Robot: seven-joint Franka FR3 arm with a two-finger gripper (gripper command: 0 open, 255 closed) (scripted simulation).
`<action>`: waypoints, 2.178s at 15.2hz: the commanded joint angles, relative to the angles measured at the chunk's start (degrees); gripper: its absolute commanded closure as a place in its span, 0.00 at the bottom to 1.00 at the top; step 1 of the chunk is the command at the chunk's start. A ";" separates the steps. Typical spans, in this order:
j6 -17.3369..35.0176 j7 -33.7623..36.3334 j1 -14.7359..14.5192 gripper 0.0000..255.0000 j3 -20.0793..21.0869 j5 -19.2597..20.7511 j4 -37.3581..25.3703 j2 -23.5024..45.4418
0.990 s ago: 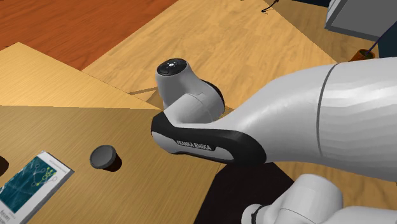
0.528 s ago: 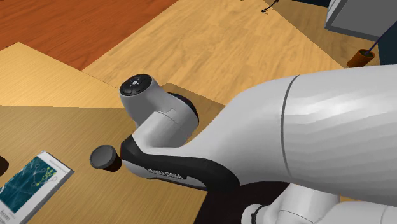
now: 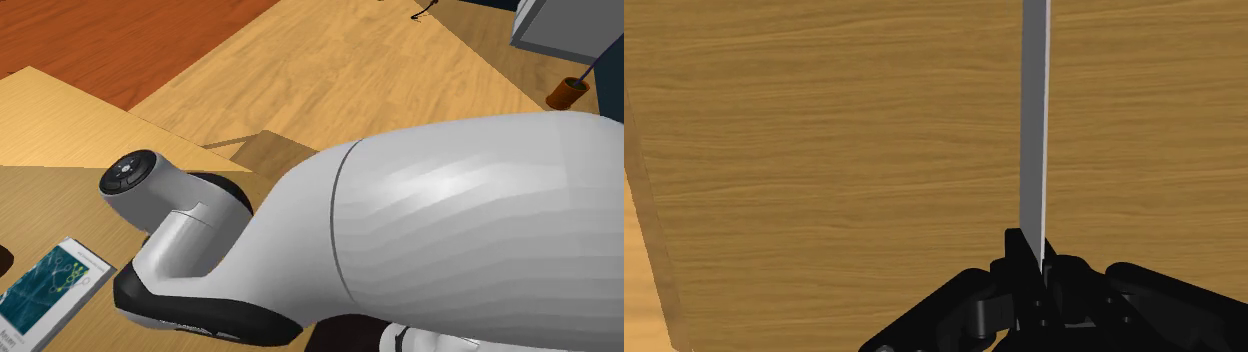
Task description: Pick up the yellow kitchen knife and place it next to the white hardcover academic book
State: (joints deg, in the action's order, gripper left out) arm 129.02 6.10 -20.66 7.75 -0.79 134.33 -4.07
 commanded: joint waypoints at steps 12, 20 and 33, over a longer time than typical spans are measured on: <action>-4.50 16.98 -8.32 1.00 6.28 4.51 -22.54 18.47; -11.38 24.91 -15.24 1.00 7.21 8.27 -43.33 32.88; -30.09 29.43 -27.70 1.00 5.64 11.77 -92.75 63.37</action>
State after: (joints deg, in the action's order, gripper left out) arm 98.70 35.44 -48.16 13.47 10.91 42.20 58.51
